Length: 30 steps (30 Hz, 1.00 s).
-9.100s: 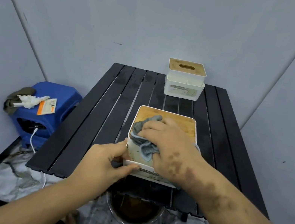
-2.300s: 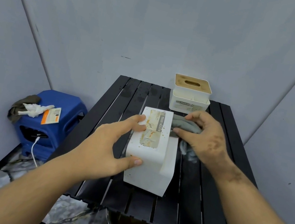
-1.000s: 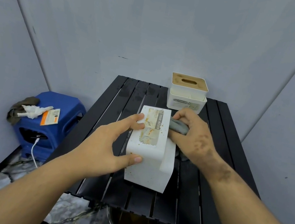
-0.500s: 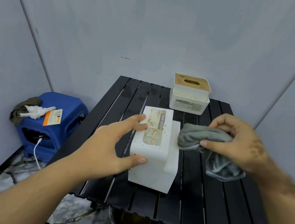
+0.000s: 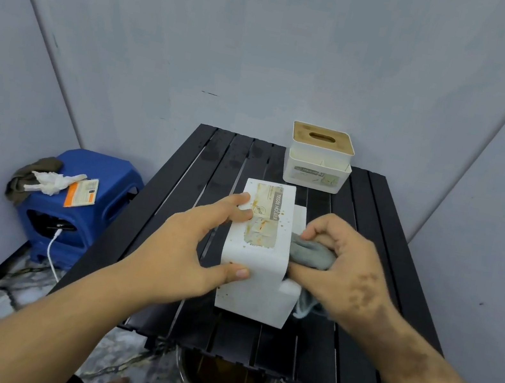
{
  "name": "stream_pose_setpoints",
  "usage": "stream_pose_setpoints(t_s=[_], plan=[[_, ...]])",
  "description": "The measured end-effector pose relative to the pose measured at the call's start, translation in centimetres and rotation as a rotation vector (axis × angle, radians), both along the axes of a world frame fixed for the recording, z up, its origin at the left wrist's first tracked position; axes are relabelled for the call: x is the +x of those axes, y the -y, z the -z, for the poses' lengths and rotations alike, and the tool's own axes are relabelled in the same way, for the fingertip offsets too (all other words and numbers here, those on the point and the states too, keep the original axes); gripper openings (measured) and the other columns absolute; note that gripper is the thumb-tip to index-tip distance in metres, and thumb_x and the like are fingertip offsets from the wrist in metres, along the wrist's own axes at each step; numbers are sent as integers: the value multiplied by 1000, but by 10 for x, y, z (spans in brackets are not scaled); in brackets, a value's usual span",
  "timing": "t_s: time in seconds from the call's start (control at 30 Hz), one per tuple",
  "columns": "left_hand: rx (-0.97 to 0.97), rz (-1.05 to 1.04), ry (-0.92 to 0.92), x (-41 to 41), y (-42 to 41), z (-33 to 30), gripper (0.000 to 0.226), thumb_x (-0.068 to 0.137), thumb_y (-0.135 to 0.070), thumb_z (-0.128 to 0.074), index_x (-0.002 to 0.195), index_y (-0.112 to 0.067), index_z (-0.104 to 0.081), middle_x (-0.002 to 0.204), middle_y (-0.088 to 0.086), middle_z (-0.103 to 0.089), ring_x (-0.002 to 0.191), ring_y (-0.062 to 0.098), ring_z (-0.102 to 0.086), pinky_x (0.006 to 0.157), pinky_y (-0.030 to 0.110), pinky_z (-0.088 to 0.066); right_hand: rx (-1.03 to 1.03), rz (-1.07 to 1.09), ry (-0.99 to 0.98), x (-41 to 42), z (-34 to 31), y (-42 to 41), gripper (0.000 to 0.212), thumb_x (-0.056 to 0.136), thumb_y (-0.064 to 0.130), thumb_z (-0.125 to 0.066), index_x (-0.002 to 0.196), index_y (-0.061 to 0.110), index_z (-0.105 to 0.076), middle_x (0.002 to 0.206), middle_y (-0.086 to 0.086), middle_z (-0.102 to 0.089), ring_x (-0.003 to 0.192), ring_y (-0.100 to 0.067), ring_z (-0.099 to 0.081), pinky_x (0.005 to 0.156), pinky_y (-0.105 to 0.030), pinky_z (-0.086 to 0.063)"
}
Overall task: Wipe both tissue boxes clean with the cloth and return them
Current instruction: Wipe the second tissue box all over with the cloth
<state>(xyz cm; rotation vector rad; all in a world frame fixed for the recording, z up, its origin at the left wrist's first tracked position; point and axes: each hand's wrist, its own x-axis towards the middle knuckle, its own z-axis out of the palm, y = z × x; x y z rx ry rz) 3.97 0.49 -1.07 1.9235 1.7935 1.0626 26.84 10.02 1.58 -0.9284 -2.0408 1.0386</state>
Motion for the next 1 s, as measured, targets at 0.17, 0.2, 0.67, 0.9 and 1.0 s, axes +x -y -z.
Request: stream_pose_setpoints(t_s=[0.17, 0.2, 0.67, 0.9, 1.0], plan=[[2, -6, -49, 0, -1, -2, 78, 70, -64, -75, 140, -39, -53, 155, -35, -35, 140, -10, -39, 111, 16, -30, -55, -61, 14, 5, -4, -11, 44, 63, 15, -92, 89, 20, -57, 82, -10, -73, 77, -27, -71, 70, -47, -60], [2, -8, -57, 0, 0, -2, 78, 69, -67, -72, 140, -39, -53, 155, -36, -34, 139, -10, -39, 109, 14, -29, -61, -84, 45, 11, -9, -17, 46, 63, 15, -92, 92, 19, -56, 84, -10, -74, 77, -26, -73, 71, -47, -60], [9, -13, -71, 1, 0, -4, 79, 68, -70, -71, 139, -39, -55, 155, -35, -36, 134, -10, -42, 111, 25, -35, -89, -205, 157, 30, -25, -30, 41, 68, 6, -87, 91, 12, -54, 83, -1, -76, 71, -12, -73, 63, -21, -55], [21, -19, -51, 4, -1, -1, 76, 69, -68, -72, 137, -37, -56, 155, -32, -38, 136, -5, -44, 112, 24, -34, -4, -139, 29, 1, -4, -4, 36, 68, 1, -85, 86, 12, -55, 73, 4, -73, 62, -2, -66, 57, -17, -52], [11, -16, -68, 5, -1, -3, 77, 68, -69, -72, 137, -39, -56, 155, -32, -38, 139, -1, -44, 114, 28, -34, -58, -176, 86, 10, -11, -13, 37, 68, 1, -87, 88, 10, -56, 69, 9, -71, 57, 1, -63, 54, -12, -48]])
